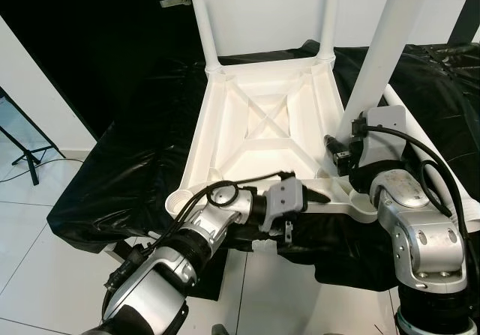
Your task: Building children table
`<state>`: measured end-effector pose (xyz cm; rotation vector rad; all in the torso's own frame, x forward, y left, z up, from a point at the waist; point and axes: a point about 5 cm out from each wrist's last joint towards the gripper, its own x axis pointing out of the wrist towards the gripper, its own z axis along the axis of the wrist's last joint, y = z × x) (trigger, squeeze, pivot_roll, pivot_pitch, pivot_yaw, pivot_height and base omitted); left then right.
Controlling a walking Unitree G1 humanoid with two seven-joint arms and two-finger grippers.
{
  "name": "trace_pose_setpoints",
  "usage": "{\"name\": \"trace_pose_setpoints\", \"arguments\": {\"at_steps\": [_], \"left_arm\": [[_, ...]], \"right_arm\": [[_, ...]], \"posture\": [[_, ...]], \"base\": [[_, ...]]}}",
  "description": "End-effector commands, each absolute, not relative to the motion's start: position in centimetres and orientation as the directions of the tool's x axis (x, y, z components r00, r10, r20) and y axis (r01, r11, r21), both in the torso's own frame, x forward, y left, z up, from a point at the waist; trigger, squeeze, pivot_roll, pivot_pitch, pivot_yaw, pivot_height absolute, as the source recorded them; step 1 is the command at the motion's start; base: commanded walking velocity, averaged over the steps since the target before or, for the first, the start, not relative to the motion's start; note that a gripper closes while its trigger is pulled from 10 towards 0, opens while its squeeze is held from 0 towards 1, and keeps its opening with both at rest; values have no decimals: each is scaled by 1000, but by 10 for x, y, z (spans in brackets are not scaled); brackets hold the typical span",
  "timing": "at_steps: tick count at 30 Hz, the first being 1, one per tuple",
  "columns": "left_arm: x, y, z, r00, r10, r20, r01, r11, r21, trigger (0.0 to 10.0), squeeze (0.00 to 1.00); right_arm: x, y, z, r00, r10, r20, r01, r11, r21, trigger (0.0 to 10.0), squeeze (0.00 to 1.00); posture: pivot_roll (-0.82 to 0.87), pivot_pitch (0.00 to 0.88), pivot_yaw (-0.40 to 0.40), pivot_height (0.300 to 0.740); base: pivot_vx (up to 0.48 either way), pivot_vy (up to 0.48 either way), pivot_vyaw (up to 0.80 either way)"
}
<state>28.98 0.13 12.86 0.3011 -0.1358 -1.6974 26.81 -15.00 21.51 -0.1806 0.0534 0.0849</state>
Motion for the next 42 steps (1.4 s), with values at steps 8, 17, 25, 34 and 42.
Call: {"name": "trace_pose_setpoints", "arguments": {"at_steps": [8, 17, 25, 34, 42], "left_arm": [[309, 7, 124, 49, -985, -168, 963, 2, 269, 10000, 0], [318, 7, 112, 180, -950, -256, 959, 111, 261, 10000, 0], [323, 8, 97, 304, -890, -340, 941, 225, 252, 7412, 0], [323, 7, 93, 317, -880, -355, 941, 243, 237, 3098, 0], [321, -2, 97, 286, -901, -326, 947, 215, 238, 10000, 0]], "right_arm": [[267, -149, 218, 995, 93, -46, -99, 979, -176, 10000, 0], [267, -148, 219, 994, 96, -44, -102, 979, -174, 10000, 0], [258, -154, 214, 996, 70, -61, -79, 983, -163, 10000, 0], [242, -166, 203, 994, 49, -100, -66, 983, -172, 10000, 0], [226, -174, 188, 987, 39, -154, -66, 983, -174, 10000, 0]], "posture": [[-226, 0, 114, 740], [-227, 0, 117, 740], [-233, 0, 120, 740], [-249, 0, 116, 740], [-272, 8, 119, 740]], "base": [[0, 0, 0], [0, 0, 0], [0, 0, 0], [0, 0, 0], [0, 0, 0]]}}
